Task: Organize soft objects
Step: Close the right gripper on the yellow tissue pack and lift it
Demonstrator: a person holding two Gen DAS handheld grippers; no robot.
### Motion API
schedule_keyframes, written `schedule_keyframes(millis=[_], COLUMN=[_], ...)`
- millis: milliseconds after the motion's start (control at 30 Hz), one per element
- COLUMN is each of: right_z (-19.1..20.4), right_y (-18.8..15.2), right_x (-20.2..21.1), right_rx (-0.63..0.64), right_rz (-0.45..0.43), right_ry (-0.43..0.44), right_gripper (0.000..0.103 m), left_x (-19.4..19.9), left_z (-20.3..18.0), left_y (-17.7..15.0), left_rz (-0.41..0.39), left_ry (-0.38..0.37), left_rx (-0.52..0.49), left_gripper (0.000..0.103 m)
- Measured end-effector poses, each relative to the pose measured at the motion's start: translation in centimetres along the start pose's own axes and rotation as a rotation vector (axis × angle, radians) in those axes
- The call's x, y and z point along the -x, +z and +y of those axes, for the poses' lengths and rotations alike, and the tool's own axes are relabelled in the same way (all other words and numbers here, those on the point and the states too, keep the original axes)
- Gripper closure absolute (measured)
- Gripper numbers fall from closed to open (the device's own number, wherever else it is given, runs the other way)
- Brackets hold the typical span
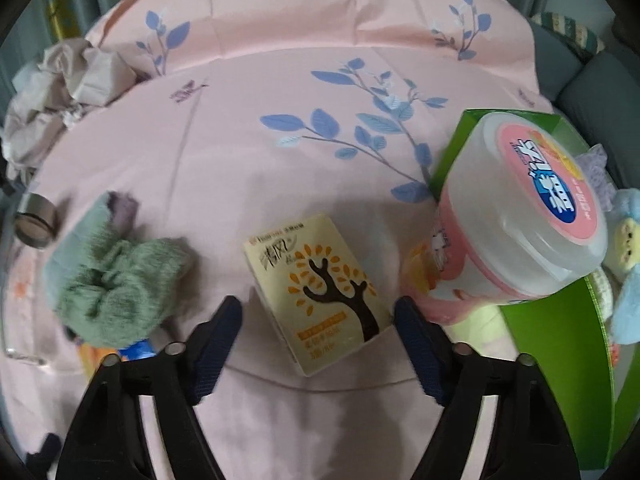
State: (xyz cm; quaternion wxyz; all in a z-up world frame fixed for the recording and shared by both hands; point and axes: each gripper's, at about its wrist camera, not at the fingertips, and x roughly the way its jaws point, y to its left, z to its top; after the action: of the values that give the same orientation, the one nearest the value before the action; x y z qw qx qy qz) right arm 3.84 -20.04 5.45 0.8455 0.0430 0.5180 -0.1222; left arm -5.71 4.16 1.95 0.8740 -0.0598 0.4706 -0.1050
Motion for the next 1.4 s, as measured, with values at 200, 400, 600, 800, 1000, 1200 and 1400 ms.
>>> schedule_keyframes(millis=[200, 400, 600, 800, 1000, 1200, 1400], right_z=[0.6, 0.8, 1.9, 2.4, 2.0, 0.7, -0.1], right_y=[-0.9, -3.4, -6.6, -9.0, -9.6, -9.1, -8.7], right_x=[0.6, 2.7, 4.8, 6.1, 7.1, 8.1, 8.7], right_rx=[0.07, 0.078, 0.136, 0.137, 0.094, 0.068, 0.055], right_rz=[0.002, 0.061, 0.122, 0.169, 0.194, 0.138, 0.121], right_ry=[-0.012, 0.161, 0.249, 0.332, 0.422, 0.415, 0.459], right_gripper=[0.043, 0.044, 0.043, 0.043, 0.042, 0.041, 0.041], left_x=[-0.5, -0.4, -0.2, 0.1, 0.2, 1.0, 1.7], left_z=[-0.9, -0.5, -0.5, -0.2, -0.2, 0.3, -1.2], left_y=[-0.4, -0.4, -0.3, -0.2, -0.1, 0.3, 0.2], left_rz=[-0.016, -0.024, -0.029, -0.026, -0.019, 0.022, 0.064], left_ry=[0.063, 0.049, 0.03, -0.002, -0.01, -0.102, -0.213], left_rx=[-0.069, -0.052, -0.029, -0.005, 0.004, 0.088, 0.112], left_gripper=[0.001, 0.001, 0.001, 0.001, 0.002, 0.006, 0.013])
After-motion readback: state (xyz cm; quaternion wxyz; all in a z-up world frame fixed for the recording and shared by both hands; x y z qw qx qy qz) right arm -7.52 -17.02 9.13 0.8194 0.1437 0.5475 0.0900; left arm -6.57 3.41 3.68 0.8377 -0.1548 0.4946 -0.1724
